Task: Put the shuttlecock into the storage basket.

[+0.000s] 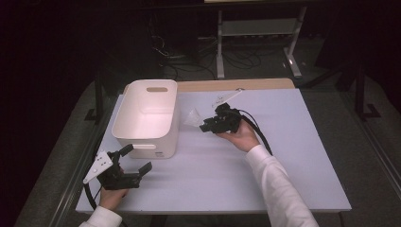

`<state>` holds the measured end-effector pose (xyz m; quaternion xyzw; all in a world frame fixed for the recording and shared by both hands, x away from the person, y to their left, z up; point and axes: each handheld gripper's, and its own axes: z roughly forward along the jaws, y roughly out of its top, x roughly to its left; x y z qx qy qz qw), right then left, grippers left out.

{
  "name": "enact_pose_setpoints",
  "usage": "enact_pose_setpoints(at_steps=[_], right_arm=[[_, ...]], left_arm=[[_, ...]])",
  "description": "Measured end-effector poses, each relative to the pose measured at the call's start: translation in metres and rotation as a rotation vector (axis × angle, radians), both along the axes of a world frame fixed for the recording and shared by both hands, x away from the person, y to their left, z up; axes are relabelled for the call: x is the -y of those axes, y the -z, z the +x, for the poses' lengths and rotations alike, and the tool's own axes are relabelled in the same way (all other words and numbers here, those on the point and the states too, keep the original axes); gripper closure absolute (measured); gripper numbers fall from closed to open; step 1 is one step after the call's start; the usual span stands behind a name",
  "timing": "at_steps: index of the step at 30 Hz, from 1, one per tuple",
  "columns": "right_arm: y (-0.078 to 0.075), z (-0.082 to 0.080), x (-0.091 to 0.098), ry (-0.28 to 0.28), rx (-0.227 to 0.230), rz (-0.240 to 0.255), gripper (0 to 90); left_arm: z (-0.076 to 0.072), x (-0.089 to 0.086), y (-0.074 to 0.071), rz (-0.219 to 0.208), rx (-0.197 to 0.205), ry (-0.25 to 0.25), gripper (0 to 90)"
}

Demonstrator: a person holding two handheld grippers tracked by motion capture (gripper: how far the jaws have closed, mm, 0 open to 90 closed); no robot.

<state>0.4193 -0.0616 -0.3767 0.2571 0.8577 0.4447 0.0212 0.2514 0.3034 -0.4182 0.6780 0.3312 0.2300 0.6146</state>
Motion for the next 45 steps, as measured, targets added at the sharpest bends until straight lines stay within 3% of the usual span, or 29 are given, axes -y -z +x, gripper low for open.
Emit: enact_pose_setpoints(at_steps=[17, 31, 38, 45], right_arm=[[-0.023, -0.003, -0.001, 0.000, 0.039, 0.001, 63.6], [-0.035, -0.002, -0.005, -0.005, 0.045, 0.011, 63.6], [-0.043, -0.001, -0.011, -0.025, 0.081, -0.011, 63.6], [-0.050, -0.003, -0.017, -0.024, 0.075, 0.000, 63.6]], left_arm=[[0.000, 0.000, 0.000, 0.000, 0.000, 0.002, 0.0], [0.000, 0.000, 0.000, 0.002, 0.000, -0.002, 0.0], [0.000, 0.000, 0.000, -0.002, -0.001, -0.002, 0.0], [0.000, 0.000, 0.000, 0.001, 0.003, 0.002, 0.0]])
